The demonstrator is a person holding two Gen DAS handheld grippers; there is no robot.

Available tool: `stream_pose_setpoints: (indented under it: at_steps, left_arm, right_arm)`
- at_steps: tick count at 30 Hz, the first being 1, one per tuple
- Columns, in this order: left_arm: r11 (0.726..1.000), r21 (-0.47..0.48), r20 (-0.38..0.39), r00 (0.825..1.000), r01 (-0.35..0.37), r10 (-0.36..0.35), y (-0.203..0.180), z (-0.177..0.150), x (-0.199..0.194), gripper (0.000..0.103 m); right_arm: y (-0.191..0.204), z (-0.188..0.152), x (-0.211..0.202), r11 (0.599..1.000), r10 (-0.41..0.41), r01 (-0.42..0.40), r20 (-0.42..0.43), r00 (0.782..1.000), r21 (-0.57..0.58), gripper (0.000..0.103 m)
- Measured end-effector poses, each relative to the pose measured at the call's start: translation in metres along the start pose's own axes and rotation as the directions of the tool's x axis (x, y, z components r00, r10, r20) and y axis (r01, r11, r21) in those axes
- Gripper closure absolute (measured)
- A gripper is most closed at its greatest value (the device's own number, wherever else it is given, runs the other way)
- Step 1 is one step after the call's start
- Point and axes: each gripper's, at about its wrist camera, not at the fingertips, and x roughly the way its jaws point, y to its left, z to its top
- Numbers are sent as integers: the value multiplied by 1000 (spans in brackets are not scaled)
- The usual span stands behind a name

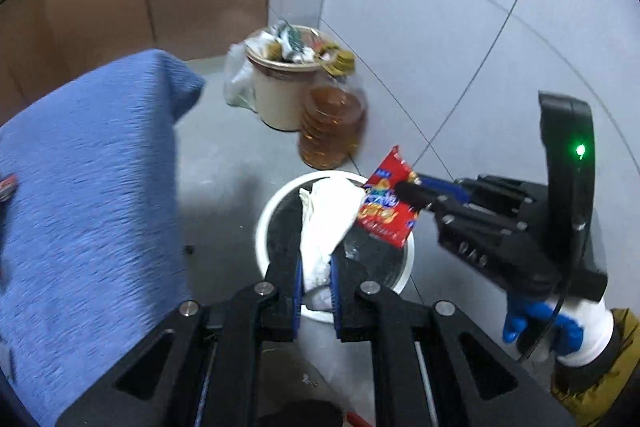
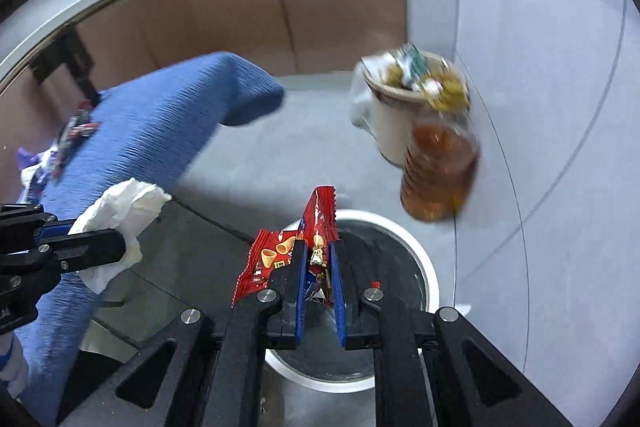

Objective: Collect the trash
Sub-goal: 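Carry tissue and snack bag to the floor bin and open both grippers, then move both open grippers back over the table toward the remaining trash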

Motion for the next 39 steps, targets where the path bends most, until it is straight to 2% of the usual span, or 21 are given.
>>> stream_pose_setpoints:
  at_steps: [4, 6, 8, 9, 11, 16, 21, 25, 30, 34, 39]
  left_arm:
    - [1000, -17, -23, 999, 23, -23, -10, 7, 25, 89]
    - [999, -30, -39, 998, 45, -47, -9, 9, 36, 87]
    - [998, -40, -50, 997, 58, -60, -8, 10, 43, 76]
    - [997, -50, -49, 997, 61, -64, -7, 10, 46, 72]
    - [995, -76, -47, 996, 68, -71, -5, 10, 49, 58]
    - [993, -99, -31, 997, 69, -73, 2, 10, 47, 57]
    - [990, -113, 31, 997, 80, -77, 9, 6, 18, 57]
    - [989, -126, 123, 990, 82, -66, 16, -1, -20, 57]
    - [991, -123, 249, 968, 56, -24, 21, -11, -79, 57]
    - [993, -121, 305, 952, 4, 34, 29, -24, -119, 57]
    - [983, -178, 361, 927, -42, 105, 56, -51, -173, 57]
  right_arm:
    - [-19, -6, 19, 999, -5, 7, -39, 999, 45, 85]
    - [-25, -7, 28, 998, -7, 11, -56, 998, 56, 75]
    - [-29, -11, 32, 998, -29, 33, -66, 997, 56, 61]
    - [-29, -12, 32, 998, -38, 42, -67, 997, 55, 59]
    - [-32, -13, 34, 997, -48, 52, -72, 996, 55, 59]
    - [-35, -17, 25, 996, -72, 76, -70, 995, 51, 59]
    - [-24, -13, 6, 996, -75, 76, -36, 997, 45, 59]
    - [-3, -4, -16, 998, -61, 61, 10, 998, 23, 59]
    - [33, 12, -52, 999, -19, 22, 90, 996, -30, 59]
    - [70, 27, -86, 995, 19, -3, 163, 986, -95, 57]
    - [122, 41, -118, 982, 80, -38, 230, 970, -184, 53]
